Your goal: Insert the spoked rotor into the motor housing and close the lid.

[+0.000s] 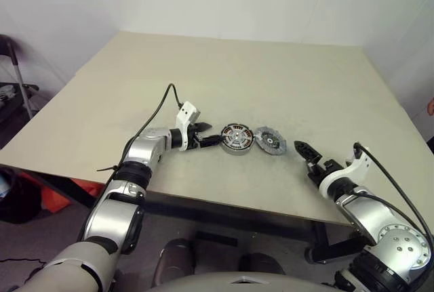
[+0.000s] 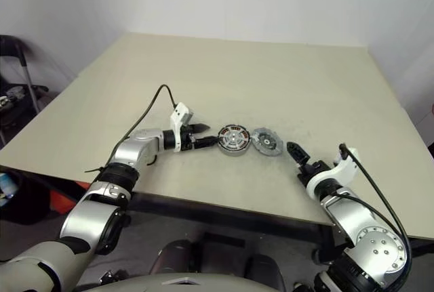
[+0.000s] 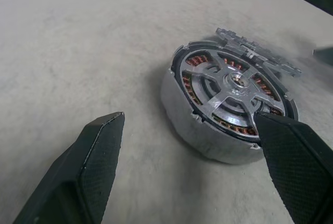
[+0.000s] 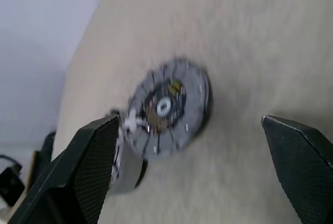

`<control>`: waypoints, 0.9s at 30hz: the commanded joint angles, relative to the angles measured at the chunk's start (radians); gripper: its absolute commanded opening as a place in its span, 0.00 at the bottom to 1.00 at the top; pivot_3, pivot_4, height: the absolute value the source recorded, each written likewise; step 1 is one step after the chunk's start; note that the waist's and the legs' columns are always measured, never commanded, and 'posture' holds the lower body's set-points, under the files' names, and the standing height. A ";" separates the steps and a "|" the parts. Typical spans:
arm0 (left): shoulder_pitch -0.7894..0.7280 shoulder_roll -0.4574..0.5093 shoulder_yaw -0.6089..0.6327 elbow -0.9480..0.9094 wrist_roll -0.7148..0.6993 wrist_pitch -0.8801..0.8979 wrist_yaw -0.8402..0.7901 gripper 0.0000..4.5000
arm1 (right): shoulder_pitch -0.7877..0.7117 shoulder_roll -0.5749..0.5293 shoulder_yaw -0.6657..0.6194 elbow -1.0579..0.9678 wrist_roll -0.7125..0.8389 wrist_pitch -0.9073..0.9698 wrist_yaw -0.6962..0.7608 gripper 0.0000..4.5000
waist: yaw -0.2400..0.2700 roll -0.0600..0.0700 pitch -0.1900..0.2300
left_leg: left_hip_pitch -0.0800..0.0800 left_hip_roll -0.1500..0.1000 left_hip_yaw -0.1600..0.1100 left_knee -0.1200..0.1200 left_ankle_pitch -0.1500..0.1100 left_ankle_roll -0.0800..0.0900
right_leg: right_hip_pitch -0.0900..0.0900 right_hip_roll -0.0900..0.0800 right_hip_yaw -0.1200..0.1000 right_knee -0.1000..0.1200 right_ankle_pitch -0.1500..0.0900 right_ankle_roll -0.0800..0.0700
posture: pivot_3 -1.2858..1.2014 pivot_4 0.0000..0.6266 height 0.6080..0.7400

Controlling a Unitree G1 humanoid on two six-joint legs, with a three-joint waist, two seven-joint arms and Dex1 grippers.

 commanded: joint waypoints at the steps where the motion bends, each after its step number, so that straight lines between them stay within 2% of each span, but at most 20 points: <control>1: -0.034 0.006 -0.008 0.001 0.016 -0.049 -0.002 0.94 | -0.006 0.008 0.064 0.027 0.075 -0.050 -0.054 1.00 | 0.000 0.001 0.000 | 0.000 0.000 0.000 0.000 0.000 0.000 | 0.000 0.000 0.000 0.000 -0.002 0.004 | 0.52 0.00 1.00; 7: -0.031 0.005 -0.034 0.000 0.042 -0.083 -0.014 0.94 | -0.048 -0.003 0.161 0.151 0.065 -0.170 -0.044 1.00 | -0.009 0.000 -0.001 | 0.001 0.000 0.000 -0.002 0.001 -0.002 | 0.001 0.000 0.000 -0.002 -0.003 0.006 | 0.52 0.00 1.00; 14: -0.041 0.006 -0.040 0.028 0.058 -0.111 -0.008 0.94 | -0.133 -0.070 0.236 0.367 -0.015 -0.297 0.053 1.00 | -0.025 0.000 -0.001 | 0.004 0.001 0.000 -0.003 0.004 -0.007 | 0.002 0.000 0.000 -0.002 -0.003 0.007 | 0.52 0.00 1.00; 27: -0.044 0.021 -0.040 0.035 0.078 -0.123 -0.002 0.94 | -0.321 -0.124 0.281 0.623 -0.097 -0.465 0.219 1.00 | -0.024 0.000 -0.001 | 0.005 0.001 0.000 -0.003 0.007 -0.011 | 0.002 0.000 -0.001 -0.003 0.000 0.006 | 0.52 0.00 1.00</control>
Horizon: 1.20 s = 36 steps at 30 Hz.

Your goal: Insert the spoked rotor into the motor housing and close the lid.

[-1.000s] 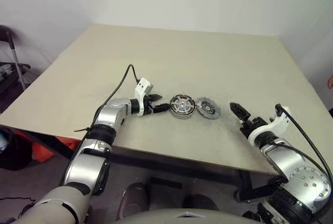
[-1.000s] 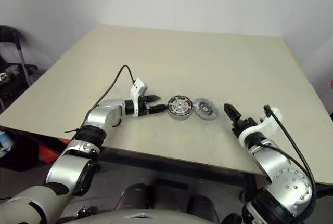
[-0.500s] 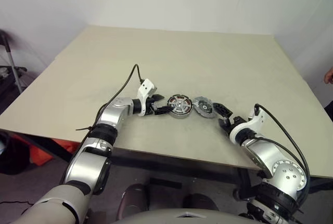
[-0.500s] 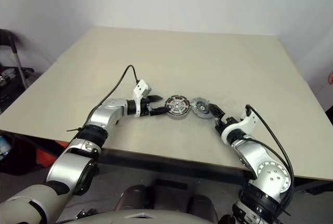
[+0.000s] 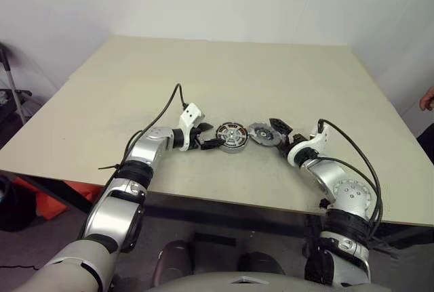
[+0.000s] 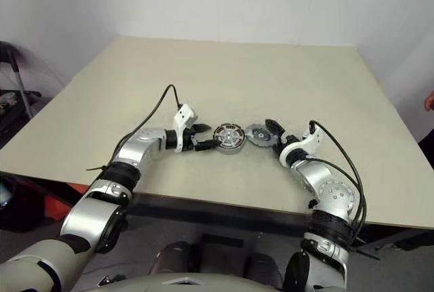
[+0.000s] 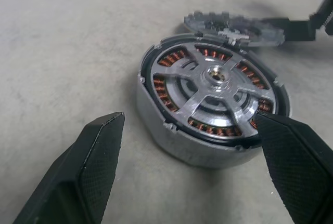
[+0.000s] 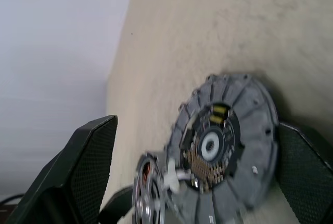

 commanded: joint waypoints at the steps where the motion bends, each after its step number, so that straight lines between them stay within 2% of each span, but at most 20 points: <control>1: -0.031 0.013 0.005 -0.005 0.004 -0.018 0.002 0.94 | -0.067 -0.004 0.021 0.073 -0.035 -0.056 0.048 1.00 | 0.000 0.000 0.000 | -0.001 0.000 0.000 0.000 0.000 0.000 | -0.001 0.000 0.000 0.000 0.003 -0.005 | 0.52 0.00 1.00; 7: -0.035 0.017 0.002 0.001 0.010 -0.026 0.007 0.94 | -0.132 0.003 0.048 0.155 -0.086 -0.102 0.119 1.00 | 0.000 0.000 0.000 | -0.004 0.000 0.000 0.000 -0.002 0.004 | -0.004 0.000 -0.002 0.000 0.005 -0.009 | 0.52 0.00 1.00; 11: -0.031 0.022 0.000 0.006 0.017 -0.034 0.015 0.94 | -0.138 0.014 0.072 0.062 -0.068 -0.066 0.121 1.00 | 0.000 0.000 0.000 | -0.008 0.000 0.000 0.000 -0.003 0.006 | -0.007 0.000 -0.003 0.000 0.005 -0.009 | 0.52 0.00 1.00; 18: -0.027 0.025 -0.003 0.024 0.025 -0.049 0.018 0.94 | -0.164 0.050 0.108 -0.084 -0.014 0.018 0.033 1.00 | 0.000 0.000 0.000 | -0.009 0.001 0.000 0.000 -0.003 0.006 | -0.009 0.000 -0.003 0.001 0.005 -0.010 | 0.52 0.00 1.00; 27: -0.022 0.019 -0.012 0.027 0.035 -0.061 0.020 0.94 | -0.170 0.061 0.214 -0.144 -0.065 0.039 0.011 1.00 | 0.001 0.000 0.000 | -0.009 0.001 0.000 0.000 -0.003 0.006 | -0.009 0.000 -0.003 0.000 0.005 -0.010 | 0.52 0.00 1.00; 36: -0.030 0.029 -0.005 0.056 0.040 -0.075 0.027 0.94 | -0.153 0.045 0.261 -0.193 -0.076 0.081 0.041 1.00 | 0.001 0.000 0.000 | -0.009 0.001 0.000 0.000 -0.003 0.005 | -0.009 0.000 -0.003 0.000 0.005 -0.009 | 0.52 0.00 1.00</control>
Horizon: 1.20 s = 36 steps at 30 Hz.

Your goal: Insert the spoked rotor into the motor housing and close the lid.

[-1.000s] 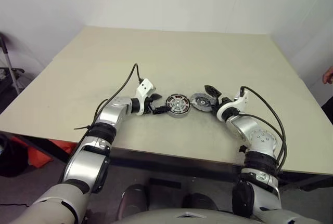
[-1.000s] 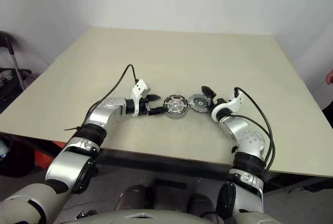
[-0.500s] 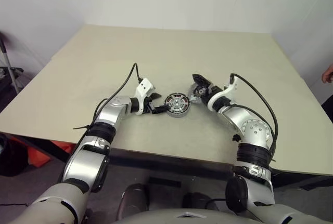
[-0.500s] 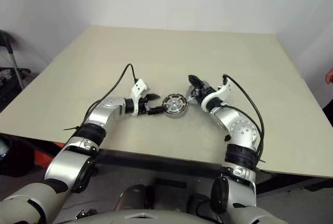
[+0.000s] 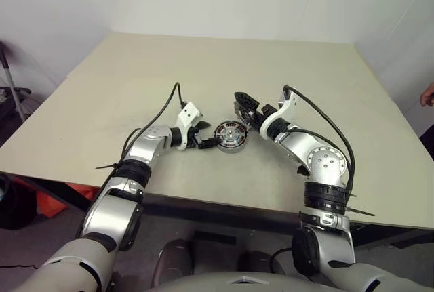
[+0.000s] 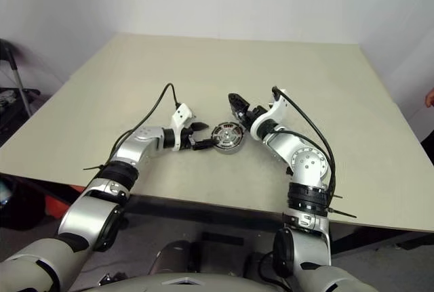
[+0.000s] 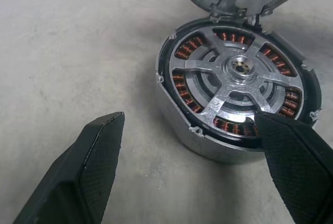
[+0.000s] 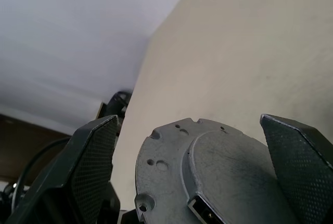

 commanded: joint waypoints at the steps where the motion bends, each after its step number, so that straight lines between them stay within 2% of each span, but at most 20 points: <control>1: -0.022 0.014 0.001 0.020 0.019 -0.010 0.022 0.94 | -0.002 0.003 0.039 -0.053 0.016 0.029 0.023 1.00 | 0.000 0.000 0.000 | 0.000 0.000 0.000 0.000 0.000 0.000 | 0.000 0.000 0.000 0.000 0.000 0.000 | 0.52 0.00 1.00; 8: -0.030 0.014 0.003 0.036 0.020 -0.015 0.026 0.94 | 0.008 -0.017 0.109 -0.082 -0.045 0.050 0.050 1.00 | 0.000 0.000 0.000 | 0.002 0.000 0.000 0.000 0.000 0.000 | 0.002 0.000 0.000 0.000 0.000 0.000 | 0.52 0.00 1.00; 20: -0.023 0.015 0.002 0.038 0.021 -0.014 0.032 0.94 | -0.017 -0.034 0.200 -0.061 -0.256 -0.063 0.134 1.00 | -0.001 0.000 0.000 | 0.003 0.000 0.000 0.000 0.001 -0.001 | 0.002 0.000 0.000 0.000 0.000 0.000 | 0.52 0.00 1.00; 28: -0.022 0.018 0.002 0.044 0.024 -0.018 0.037 0.94 | -0.016 -0.093 0.377 -0.138 -0.459 -0.139 0.205 1.00 | -0.001 0.000 0.000 | 0.003 0.000 0.000 -0.001 0.001 -0.002 | 0.003 0.000 0.000 0.000 0.000 0.000 | 0.52 0.00 1.00; 36: -0.021 0.020 0.001 0.049 0.026 -0.021 0.040 0.94 | -0.016 -0.110 0.456 -0.168 -0.565 -0.185 0.276 1.00 | 0.000 0.000 0.000 | 0.003 0.000 0.000 0.000 0.001 -0.002 | 0.004 0.000 0.000 0.000 0.000 0.000 | 0.52 0.00 1.00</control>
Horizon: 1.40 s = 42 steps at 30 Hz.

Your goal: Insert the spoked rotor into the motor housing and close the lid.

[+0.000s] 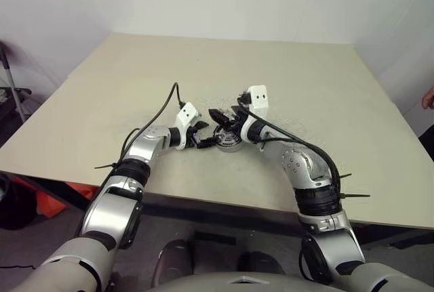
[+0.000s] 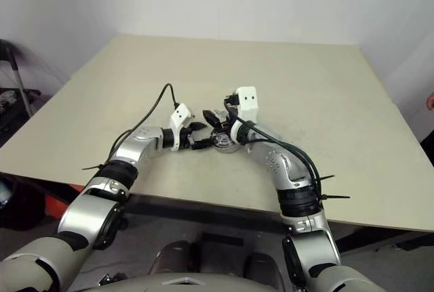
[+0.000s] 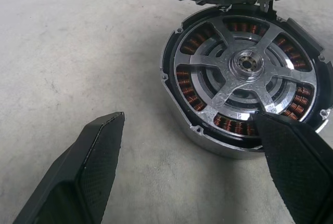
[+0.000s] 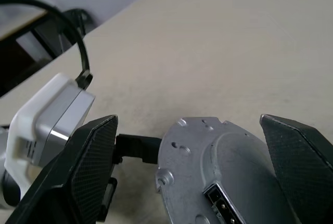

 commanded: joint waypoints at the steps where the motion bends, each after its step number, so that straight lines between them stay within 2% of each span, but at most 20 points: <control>1: -0.008 0.017 -0.001 0.014 0.025 -0.004 0.029 0.94 | -0.024 -0.003 0.021 -0.070 -0.031 -0.036 0.041 1.00 | 0.000 0.000 0.000 | 0.000 0.000 0.000 0.000 0.000 0.000 | 0.000 0.000 0.000 0.000 0.000 0.000 | 0.52 0.00 1.00; 10: -0.003 0.024 0.001 0.020 0.026 -0.008 0.035 0.94 | -0.014 -0.011 0.066 -0.113 -0.059 -0.015 0.123 1.00 | 0.000 0.000 0.000 | 0.000 0.000 0.000 0.000 0.000 0.000 | 0.001 0.000 0.000 0.000 0.000 0.000 | 0.52 0.00 1.00; 18: 0.000 0.025 0.001 0.016 0.026 -0.005 0.038 0.94 | -0.018 -0.014 0.071 -0.130 -0.095 -0.026 0.139 1.00 | 0.000 0.000 0.000 | 0.001 0.000 0.000 0.000 0.000 0.000 | 0.001 0.000 0.000 0.000 0.000 0.000 | 0.52 0.00 1.00; 22: 0.003 0.031 0.000 0.002 0.018 0.010 0.014 0.94 | -0.005 -0.094 0.131 -0.124 -0.209 -0.115 0.174 1.00 | 0.000 0.000 0.000 | 0.001 0.000 0.000 0.000 0.000 0.000 | 0.001 0.000 0.000 0.000 0.000 0.000 | 0.52 0.00 1.00; 34: 0.009 0.175 0.020 -0.067 -0.002 0.023 -0.093 0.94 | 0.044 -0.136 0.158 -0.079 -0.291 -0.172 0.250 1.00 | -0.018 -0.001 0.000 | -0.001 0.004 0.000 0.000 -0.001 0.001 | -0.003 0.005 0.000 0.001 -0.001 -0.003 | 0.52 0.00 1.00; 42: 0.027 0.167 0.038 -0.131 -0.023 0.054 -0.066 0.94 | 0.060 -0.139 0.188 -0.057 -0.345 -0.212 0.291 1.00 | -0.023 -0.001 0.000 | -0.002 0.004 0.000 0.002 -0.001 0.002 | -0.002 0.005 0.000 0.001 -0.001 -0.003 | 0.52 0.00 1.00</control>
